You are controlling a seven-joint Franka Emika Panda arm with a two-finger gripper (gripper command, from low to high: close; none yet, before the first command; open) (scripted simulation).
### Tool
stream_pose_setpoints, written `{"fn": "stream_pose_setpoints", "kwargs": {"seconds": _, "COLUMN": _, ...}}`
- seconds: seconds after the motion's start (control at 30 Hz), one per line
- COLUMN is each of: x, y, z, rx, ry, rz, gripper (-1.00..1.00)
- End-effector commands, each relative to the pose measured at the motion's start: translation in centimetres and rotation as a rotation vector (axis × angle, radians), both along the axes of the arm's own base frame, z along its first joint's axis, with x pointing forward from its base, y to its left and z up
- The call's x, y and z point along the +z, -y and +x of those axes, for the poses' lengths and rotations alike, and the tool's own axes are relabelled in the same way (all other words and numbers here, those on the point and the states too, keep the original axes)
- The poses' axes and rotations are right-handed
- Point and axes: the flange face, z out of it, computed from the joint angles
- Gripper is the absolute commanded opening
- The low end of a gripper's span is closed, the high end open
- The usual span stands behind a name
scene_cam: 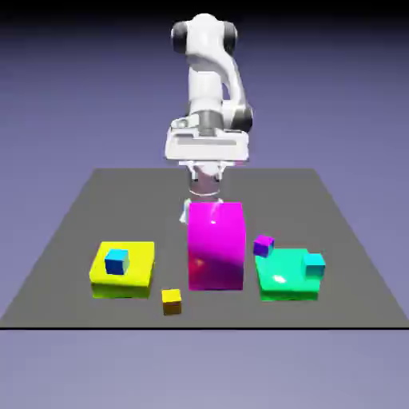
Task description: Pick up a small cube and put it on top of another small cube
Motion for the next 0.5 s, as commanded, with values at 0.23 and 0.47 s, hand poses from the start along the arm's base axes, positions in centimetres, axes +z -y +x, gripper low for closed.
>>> {"fn": "stream_pose_setpoints", "kwargs": {"seconds": 0.23, "x": -5.0, "y": 1.4, "z": 6.6, "rx": 0.141, "ry": -0.383, "rz": -0.292, "gripper": 0.0}}
{"fn": "stream_pose_setpoints", "kwargs": {"seconds": 0.47, "x": -12.7, "y": 3.6, "z": 9.6, "rx": 0.353, "ry": -0.715, "rz": -0.434, "gripper": 0.0}}
